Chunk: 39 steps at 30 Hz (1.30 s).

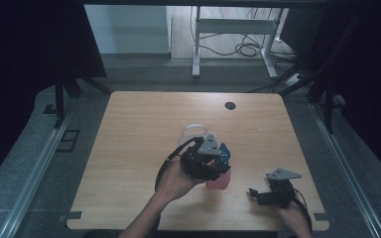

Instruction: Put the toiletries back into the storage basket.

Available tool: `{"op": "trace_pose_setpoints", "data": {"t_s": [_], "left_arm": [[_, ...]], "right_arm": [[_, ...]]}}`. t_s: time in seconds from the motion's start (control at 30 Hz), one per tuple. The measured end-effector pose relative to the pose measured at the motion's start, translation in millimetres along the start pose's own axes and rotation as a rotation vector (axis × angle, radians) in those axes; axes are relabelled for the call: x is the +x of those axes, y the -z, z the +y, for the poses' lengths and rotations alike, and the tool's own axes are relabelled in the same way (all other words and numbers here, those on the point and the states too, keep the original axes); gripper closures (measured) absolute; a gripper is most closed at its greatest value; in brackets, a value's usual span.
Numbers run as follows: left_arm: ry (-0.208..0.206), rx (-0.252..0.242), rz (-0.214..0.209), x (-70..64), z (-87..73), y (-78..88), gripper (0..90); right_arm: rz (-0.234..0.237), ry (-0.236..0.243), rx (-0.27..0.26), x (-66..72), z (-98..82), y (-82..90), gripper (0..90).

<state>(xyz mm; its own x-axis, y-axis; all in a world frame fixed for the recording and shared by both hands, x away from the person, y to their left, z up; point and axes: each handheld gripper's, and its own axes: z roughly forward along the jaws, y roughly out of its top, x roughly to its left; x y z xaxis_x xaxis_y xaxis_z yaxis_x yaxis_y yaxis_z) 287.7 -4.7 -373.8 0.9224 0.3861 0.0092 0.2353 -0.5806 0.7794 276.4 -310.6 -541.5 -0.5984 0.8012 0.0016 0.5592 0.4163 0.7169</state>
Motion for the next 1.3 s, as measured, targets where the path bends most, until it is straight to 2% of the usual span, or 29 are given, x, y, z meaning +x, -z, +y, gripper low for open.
{"op": "trace_pose_setpoints", "data": {"t_s": [0.8, 1.3], "left_arm": [[0.029, -0.011, 0.094, 27.2, 24.8, 26.3, 52.8], [0.046, -0.002, 0.156, 47.2, 35.9, 32.3, 52.9]], "right_arm": [[0.001, -0.001, 0.001, 0.1, 0.0, 0.1, 8.2], [0.0, -0.002, 0.0, 0.1, 0.0, 0.1, 8.2]]}}
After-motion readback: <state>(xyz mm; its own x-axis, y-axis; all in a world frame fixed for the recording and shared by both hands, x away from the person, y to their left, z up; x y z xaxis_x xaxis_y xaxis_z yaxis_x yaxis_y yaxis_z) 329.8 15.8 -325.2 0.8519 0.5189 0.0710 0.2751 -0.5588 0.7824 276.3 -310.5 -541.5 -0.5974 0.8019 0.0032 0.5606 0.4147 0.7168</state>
